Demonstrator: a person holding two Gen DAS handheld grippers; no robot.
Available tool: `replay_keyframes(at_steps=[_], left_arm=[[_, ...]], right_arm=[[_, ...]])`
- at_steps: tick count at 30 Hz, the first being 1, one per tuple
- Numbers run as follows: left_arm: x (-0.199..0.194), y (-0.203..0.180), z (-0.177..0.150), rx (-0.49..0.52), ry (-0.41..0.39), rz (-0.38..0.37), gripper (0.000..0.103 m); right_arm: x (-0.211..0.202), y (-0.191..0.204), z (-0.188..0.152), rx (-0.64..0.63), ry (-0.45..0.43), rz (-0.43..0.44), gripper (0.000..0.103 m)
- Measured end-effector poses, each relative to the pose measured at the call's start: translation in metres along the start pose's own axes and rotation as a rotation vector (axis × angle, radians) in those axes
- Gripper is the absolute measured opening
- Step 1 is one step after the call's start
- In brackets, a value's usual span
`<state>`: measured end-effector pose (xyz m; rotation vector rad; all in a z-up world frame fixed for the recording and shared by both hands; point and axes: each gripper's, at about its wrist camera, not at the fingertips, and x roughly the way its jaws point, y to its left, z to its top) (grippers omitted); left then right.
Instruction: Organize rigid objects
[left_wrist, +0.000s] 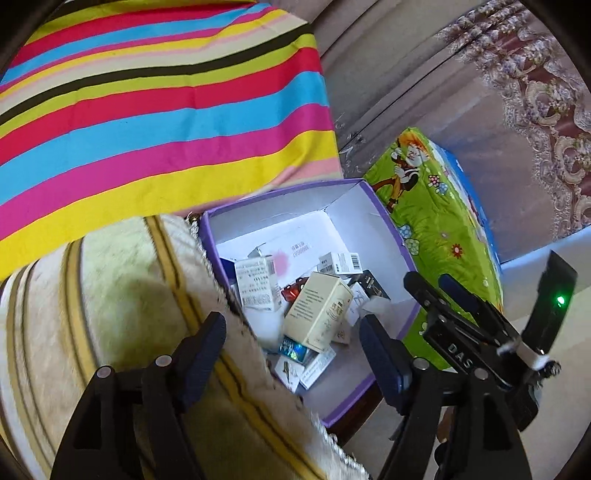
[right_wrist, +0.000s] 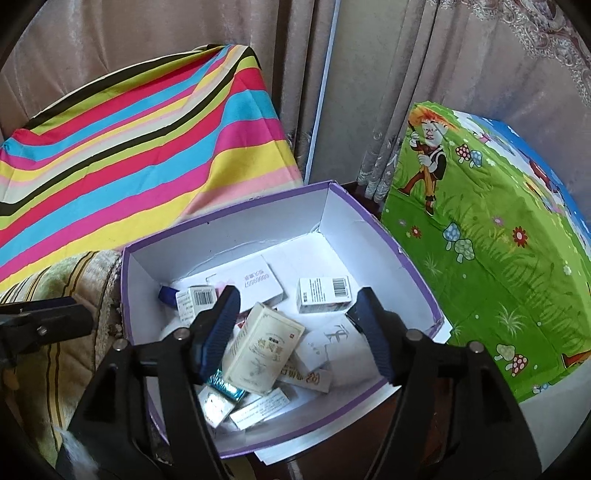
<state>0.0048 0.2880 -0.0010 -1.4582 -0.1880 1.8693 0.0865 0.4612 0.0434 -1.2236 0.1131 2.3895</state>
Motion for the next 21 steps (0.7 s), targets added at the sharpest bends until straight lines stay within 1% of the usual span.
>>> replay_keyframes(at_steps=[2,4,5,9,11,21], left_arm=[[-0.005,0.002,-0.005,-0.015,-0.023,-0.002,0.078],[-0.007,0.006,-0.008,-0.045,-0.060,-0.032,0.082],[-0.007,0.007,-0.009,-0.050,-0.071,-0.040,0.083],[-0.001,-0.001,-0.008,-0.002,-0.041,-0.013,0.088],[0.000,-0.002,-0.009,0.007,-0.033,-0.006,0.088],[0.000,0.001,-0.009,-0.002,-0.031,-0.016,0.090]], right_arm=[[-0.003,0.001,-0.002,0.002,0.006,0.001,0.074],[-0.007,0.001,-0.004,0.011,0.012,0.003,0.075],[-0.010,0.002,-0.005,0.013,0.013,0.006,0.075],[-0.016,0.003,-0.010,0.014,0.014,0.009,0.078],[-0.017,0.002,-0.010,0.017,0.016,0.011,0.078],[-0.013,0.001,-0.011,0.019,0.025,0.017,0.078]])
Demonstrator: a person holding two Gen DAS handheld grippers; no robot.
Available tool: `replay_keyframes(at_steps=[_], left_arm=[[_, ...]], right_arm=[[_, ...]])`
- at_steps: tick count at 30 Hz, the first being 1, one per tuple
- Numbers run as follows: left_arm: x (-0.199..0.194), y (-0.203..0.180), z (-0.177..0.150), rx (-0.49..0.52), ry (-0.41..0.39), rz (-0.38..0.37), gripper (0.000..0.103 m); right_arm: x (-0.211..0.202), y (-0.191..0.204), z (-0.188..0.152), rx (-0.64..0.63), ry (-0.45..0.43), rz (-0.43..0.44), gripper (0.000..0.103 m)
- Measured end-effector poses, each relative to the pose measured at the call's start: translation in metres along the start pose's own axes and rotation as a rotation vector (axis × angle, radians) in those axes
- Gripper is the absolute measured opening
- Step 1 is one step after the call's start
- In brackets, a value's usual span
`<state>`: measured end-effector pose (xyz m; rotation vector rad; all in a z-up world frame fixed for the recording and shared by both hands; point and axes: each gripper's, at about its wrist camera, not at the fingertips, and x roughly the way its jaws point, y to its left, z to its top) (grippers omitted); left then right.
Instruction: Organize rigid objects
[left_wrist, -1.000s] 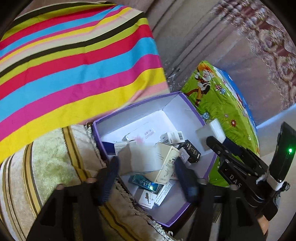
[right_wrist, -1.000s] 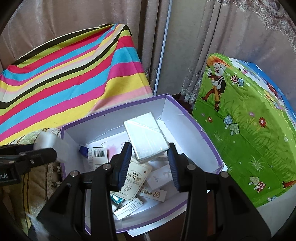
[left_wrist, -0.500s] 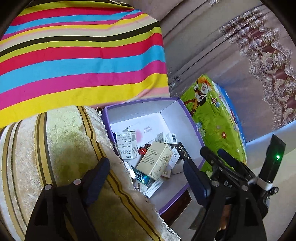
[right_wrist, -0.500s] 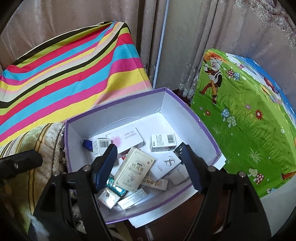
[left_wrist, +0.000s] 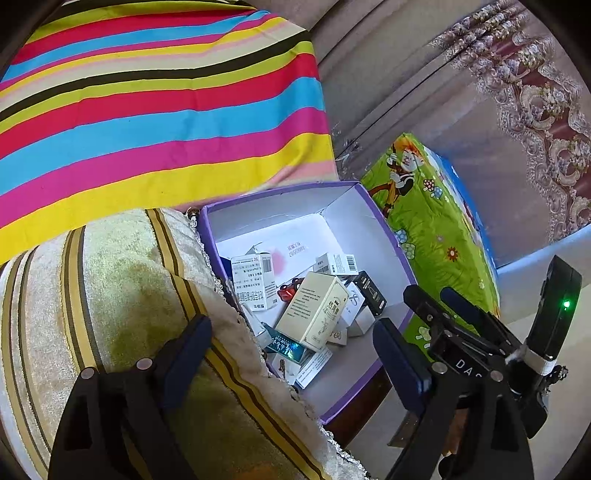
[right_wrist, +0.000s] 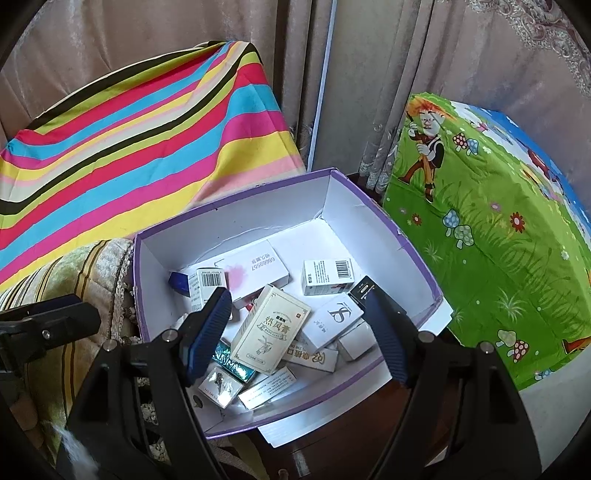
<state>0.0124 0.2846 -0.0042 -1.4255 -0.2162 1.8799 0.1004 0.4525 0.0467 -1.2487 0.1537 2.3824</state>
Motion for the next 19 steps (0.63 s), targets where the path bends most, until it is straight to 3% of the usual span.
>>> replay_keyframes(at_steps=[19], left_arm=[[0.0009,-0.0027,-0.0008,0.018,-0.005,0.007,0.092]], right_arm=[[0.0035,-0.0002,-0.0027,-0.005,0.011,0.004,0.078]])
